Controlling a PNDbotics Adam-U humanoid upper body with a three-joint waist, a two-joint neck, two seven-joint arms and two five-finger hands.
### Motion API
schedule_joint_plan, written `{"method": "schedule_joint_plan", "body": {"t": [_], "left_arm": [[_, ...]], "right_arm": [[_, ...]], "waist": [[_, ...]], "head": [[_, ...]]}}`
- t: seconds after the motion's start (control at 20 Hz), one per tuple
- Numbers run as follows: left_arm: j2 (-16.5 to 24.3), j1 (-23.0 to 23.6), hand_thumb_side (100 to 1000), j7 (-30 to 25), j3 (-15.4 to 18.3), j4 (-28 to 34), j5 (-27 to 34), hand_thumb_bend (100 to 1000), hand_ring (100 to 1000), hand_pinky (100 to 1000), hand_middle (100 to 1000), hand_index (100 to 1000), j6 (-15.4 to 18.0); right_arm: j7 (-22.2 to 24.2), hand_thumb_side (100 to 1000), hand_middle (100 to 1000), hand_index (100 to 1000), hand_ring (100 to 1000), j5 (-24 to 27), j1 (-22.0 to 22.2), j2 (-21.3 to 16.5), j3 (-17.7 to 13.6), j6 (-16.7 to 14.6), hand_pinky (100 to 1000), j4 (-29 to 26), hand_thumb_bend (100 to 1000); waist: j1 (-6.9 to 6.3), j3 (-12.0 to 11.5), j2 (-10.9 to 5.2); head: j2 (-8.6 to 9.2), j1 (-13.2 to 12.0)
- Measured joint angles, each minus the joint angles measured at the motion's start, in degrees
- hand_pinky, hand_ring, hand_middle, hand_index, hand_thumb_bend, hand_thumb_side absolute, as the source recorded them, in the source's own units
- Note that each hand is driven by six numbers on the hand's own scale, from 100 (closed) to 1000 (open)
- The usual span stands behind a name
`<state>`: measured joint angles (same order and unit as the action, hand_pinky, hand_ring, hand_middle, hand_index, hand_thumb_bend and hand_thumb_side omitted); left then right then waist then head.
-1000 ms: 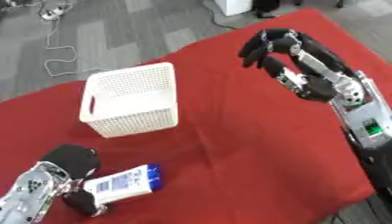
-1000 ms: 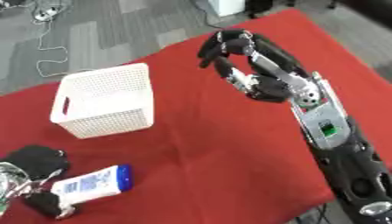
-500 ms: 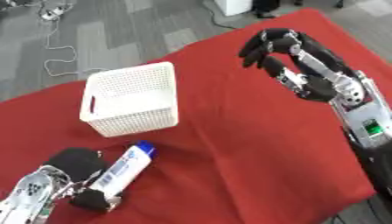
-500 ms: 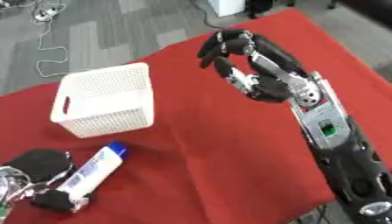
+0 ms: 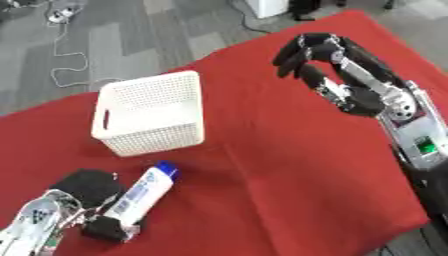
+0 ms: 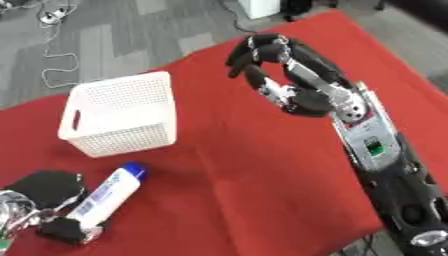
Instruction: Pick up objects on the table and place them in the box.
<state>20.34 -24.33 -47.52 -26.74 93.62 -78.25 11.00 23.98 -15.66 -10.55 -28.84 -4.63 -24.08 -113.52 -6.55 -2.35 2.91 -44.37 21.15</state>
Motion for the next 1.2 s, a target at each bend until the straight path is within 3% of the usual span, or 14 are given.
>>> {"method": "schedule_joint_plan", "body": {"t": [0.05,0.1,0.15,0.2,0.5,0.95,1.2], "left_arm": [[0.29,0.09,930,-0.61,0.48,1.24,0.55,194,100,100,100,197,-0.28],[0.53,0.18,900,-1.14,0.98,2.48,1.07,244,100,100,100,192,-0.57],[0.78,0.18,952,-1.56,1.48,3.74,1.51,168,100,100,100,188,-0.90],[0.96,0.18,891,-1.89,1.96,5.01,1.97,243,100,100,100,182,-1.21],[2.11,0.19,873,-1.59,3.91,11.76,5.75,237,100,100,100,171,-2.55],[3.20,0.12,846,5.00,6.96,18.69,7.57,233,100,100,100,169,-5.16],[3.77,-0.21,844,7.20,8.56,19.52,6.02,235,100,100,100,167,-6.94]], "right_arm": [[0.01,1000,681,678,639,-0.01,0.01,0.00,0.00,0.01,466,0.00,119],[0.04,1000,681,678,639,-0.01,0.01,0.00,0.00,0.04,466,0.00,119],[0.06,998,681,678,639,-0.02,0.02,0.00,0.00,0.06,466,0.00,120],[0.06,1000,681,678,639,-0.03,0.04,0.00,0.00,0.06,466,0.00,119],[0.06,1000,681,678,639,-0.19,0.48,0.00,-0.01,0.06,466,0.00,119],[0.03,1000,681,679,640,-0.49,0.55,0.00,-0.02,0.09,465,0.00,118],[0.02,1000,681,678,640,-0.50,0.56,0.00,-0.02,0.10,465,0.00,118]], "waist": [[0.00,-0.09,0.00],[0.00,-0.17,0.00],[0.00,-0.24,0.00],[0.00,-0.25,0.00],[0.01,-0.48,0.00],[0.01,-0.71,-0.01],[0.01,-0.82,-0.04]], "head": [[0.00,0.00],[0.00,0.00],[0.00,0.00],[0.00,0.00],[0.00,0.00],[0.00,0.00],[0.00,0.00]]}}
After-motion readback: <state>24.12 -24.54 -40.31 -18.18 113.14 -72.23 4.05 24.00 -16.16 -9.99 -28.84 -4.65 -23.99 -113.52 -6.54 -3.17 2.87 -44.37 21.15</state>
